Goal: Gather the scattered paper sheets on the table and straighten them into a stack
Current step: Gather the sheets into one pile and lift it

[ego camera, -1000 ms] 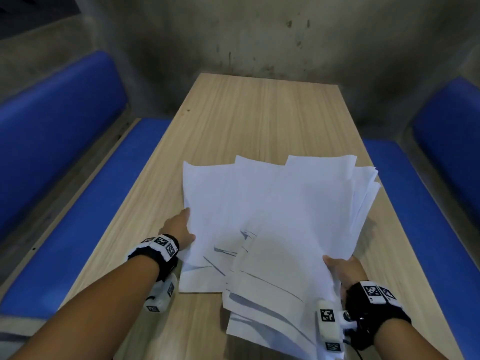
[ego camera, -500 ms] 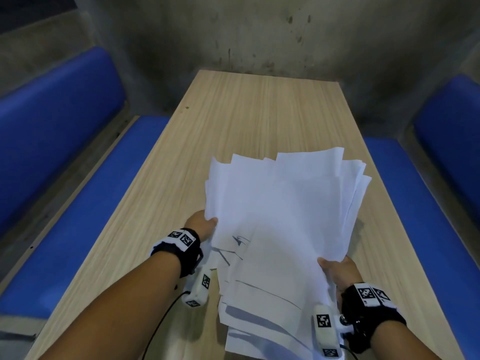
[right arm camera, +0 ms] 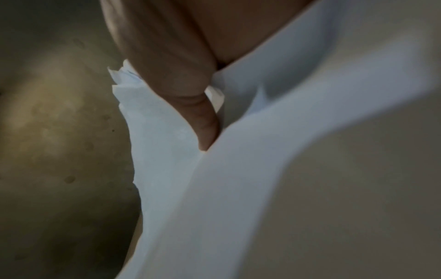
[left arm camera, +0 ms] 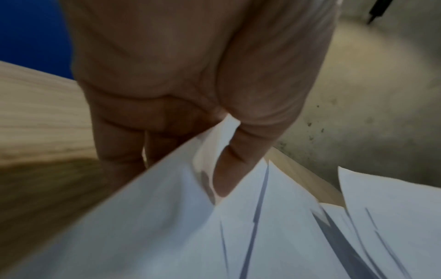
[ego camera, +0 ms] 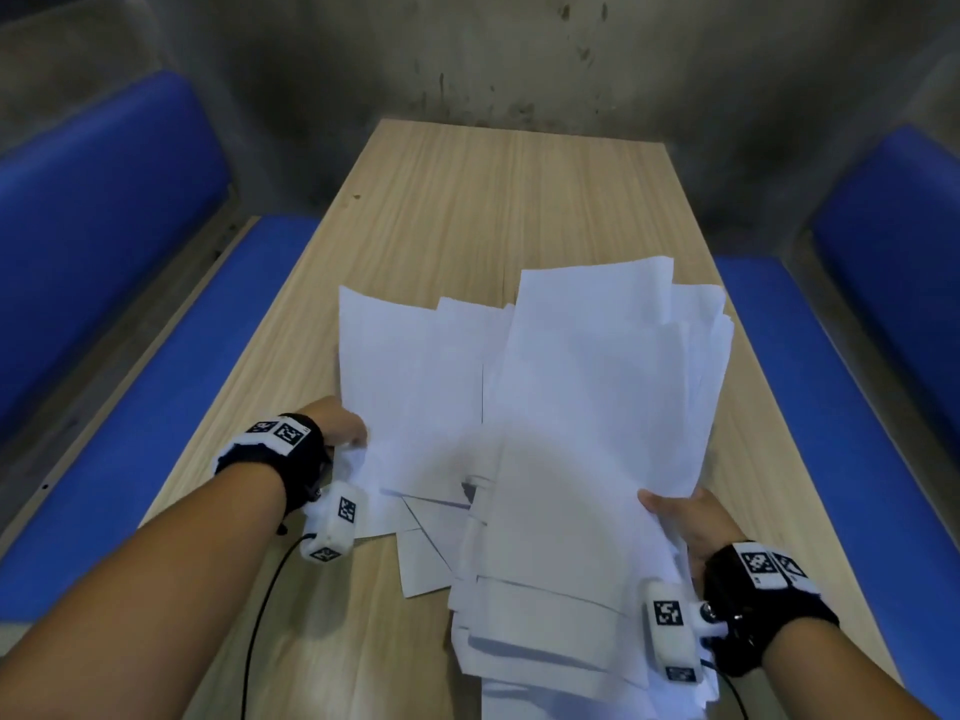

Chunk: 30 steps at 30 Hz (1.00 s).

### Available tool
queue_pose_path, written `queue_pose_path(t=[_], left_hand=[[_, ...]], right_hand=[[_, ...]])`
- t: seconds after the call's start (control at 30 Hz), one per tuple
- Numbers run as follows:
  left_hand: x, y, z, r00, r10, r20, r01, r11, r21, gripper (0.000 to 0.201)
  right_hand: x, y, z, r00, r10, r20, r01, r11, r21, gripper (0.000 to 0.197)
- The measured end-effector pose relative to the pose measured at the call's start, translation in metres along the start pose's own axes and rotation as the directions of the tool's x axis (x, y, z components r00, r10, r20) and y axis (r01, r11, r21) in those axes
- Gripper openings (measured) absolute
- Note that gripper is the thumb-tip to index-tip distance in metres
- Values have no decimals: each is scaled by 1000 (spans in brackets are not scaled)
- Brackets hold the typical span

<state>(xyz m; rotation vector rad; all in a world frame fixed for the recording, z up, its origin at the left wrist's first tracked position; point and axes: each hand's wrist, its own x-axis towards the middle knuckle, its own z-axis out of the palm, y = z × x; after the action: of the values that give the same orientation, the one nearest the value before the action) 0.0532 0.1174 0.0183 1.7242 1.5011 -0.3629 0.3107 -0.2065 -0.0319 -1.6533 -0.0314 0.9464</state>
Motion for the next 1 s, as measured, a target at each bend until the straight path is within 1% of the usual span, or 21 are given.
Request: queue_pose_path(t=[0.03,0.07,0.1,0.13,0.2,0.23,0.3,0.33,0.37,0.47,0.5,0.57,0.67,0.7,0.77,0.8,0.87,0.9,0.93,0.97,1.0], left_hand=[[5,-3,-2,1000,12,-27,-14,995,-95,35],[9,-6,-4,996,6,-85,-22,982,-189,48],[11,-7,-5,989,-3,-148,-35,967,-253,52],[11,-6,-5,980,0,-201,-57,959,-279,50],[10,-2,0,969,39,-244,-97,969,-227,45],[9,2,3,968,69,-242,-111,980,-167,45],[8,12,10,965,128,-229,-140,990,-36,44],[8,16,13,967,151,-206,-150,989,19,45],[7,21,14,972,158,-171,-149,987,65,44],[4,30,20,977,196,-85,-183,973,140,25],[5,33,25,975,208,-75,-196,970,141,27],[5,34,29,977,205,-65,-198,975,95,43],[8,24,21,979,157,-127,-154,987,36,37],[11,18,15,976,147,-159,-146,989,18,38],[14,4,5,974,106,-198,-114,993,-30,43],[12,0,4,977,91,-191,-107,991,-75,45],[7,1,8,975,115,-189,-151,970,-189,52],[4,4,13,969,157,-191,-199,954,-222,61],[-1,10,20,963,188,-192,-228,950,-212,70],[-5,13,28,955,225,-196,-261,947,-186,76],[-9,17,36,953,229,-197,-262,952,-161,80]], right_hand=[[2,-3,-4,1000,5,24,-6,999,46,66],[6,-4,-8,999,17,50,-20,998,66,86],[11,-4,-12,996,36,81,-42,997,67,102],[19,-2,-16,994,50,97,-57,996,69,110],[23,-4,-12,993,59,100,-61,998,18,109],[21,-9,-4,995,61,74,-58,998,-37,100],[16,-22,14,1000,27,13,-24,980,-197,65],[17,-26,20,1000,2,-16,-6,961,-276,52],[19,-28,23,999,-21,-34,8,943,-333,49],[26,-32,31,999,-27,-40,7,900,-435,51],[27,-31,34,1000,-13,-26,0,888,-460,52],[31,-27,37,999,9,43,10,904,-427,66],[30,-27,26,993,-16,115,55,938,-343,80],[29,-27,17,991,-21,129,64,940,-335,87],[32,-25,-1,991,-9,131,52,942,-331,113],[34,-21,-8,990,5,142,42,944,-329,118],[36,-15,-14,988,35,151,17,942,-334,112],[34,-11,-12,989,33,144,15,946,-323,114],[31,-9,-8,987,25,157,24,953,-301,121],[28,-7,-4,987,30,161,20,954,-298,122],[22,-7,5,985,43,169,8,957,-289,110]])
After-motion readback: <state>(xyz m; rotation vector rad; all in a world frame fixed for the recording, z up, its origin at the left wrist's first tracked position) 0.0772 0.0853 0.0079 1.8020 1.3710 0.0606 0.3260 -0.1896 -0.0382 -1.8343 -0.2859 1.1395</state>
